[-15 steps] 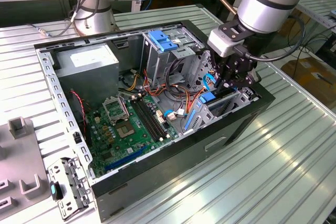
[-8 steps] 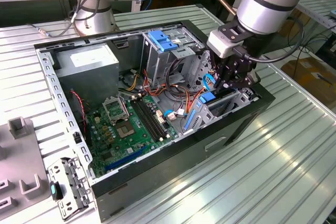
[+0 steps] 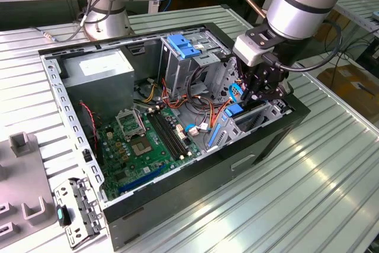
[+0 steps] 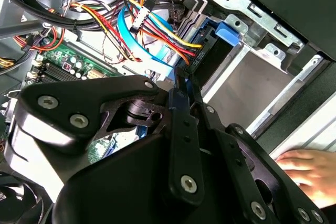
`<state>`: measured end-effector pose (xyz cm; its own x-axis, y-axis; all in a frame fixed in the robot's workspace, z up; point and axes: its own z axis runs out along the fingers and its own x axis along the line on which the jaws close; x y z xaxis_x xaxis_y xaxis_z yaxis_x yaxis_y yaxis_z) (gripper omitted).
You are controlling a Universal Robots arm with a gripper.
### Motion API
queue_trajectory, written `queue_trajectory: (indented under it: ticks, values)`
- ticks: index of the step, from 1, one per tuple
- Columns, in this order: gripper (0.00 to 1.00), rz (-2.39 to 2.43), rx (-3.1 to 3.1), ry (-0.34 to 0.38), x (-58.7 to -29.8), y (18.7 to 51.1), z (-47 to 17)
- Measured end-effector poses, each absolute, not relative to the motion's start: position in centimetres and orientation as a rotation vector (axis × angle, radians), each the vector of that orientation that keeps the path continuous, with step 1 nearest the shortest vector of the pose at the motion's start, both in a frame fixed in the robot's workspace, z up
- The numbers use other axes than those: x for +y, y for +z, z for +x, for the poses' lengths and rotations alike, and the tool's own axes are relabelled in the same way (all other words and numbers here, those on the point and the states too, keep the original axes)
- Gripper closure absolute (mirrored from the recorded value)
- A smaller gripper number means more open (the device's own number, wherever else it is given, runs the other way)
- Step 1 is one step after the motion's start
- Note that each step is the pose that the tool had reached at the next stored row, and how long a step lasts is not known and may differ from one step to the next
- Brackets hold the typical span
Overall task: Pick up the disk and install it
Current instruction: 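Insert the second disk wire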
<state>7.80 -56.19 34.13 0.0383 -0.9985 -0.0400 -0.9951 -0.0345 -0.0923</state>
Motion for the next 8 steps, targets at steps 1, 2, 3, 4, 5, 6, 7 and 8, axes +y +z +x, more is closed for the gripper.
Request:
queue_trajectory:
  ticks: [1, 2, 3, 4, 5, 6, 7, 8]
  values:
    - [0.84, -2.193, 2.115, -0.054, -56.19, 34.13, 7.8]
    - [0.84, -2.193, 2.115, -0.054, -56.19, 34.13, 7.8]
    - [0.84, -2.193, 2.115, -0.054, -56.19, 34.12, 7.8]
    - [0.83, -2.193, 2.115, -0.053, -56.19, 34.11, 7.8]
    - [0.76, -2.193, 2.115, -0.054, -56.19, 34.13, 7.8]
    - [0.76, -2.193, 2.115, -0.054, -56.19, 34.25, 7.8]
    - [0.76, -2.193, 2.115, -0.054, -56.19, 34.45, 7.8]
    - [0.76, -2.193, 2.115, -0.054, -56.19, 34.69, 7.8]
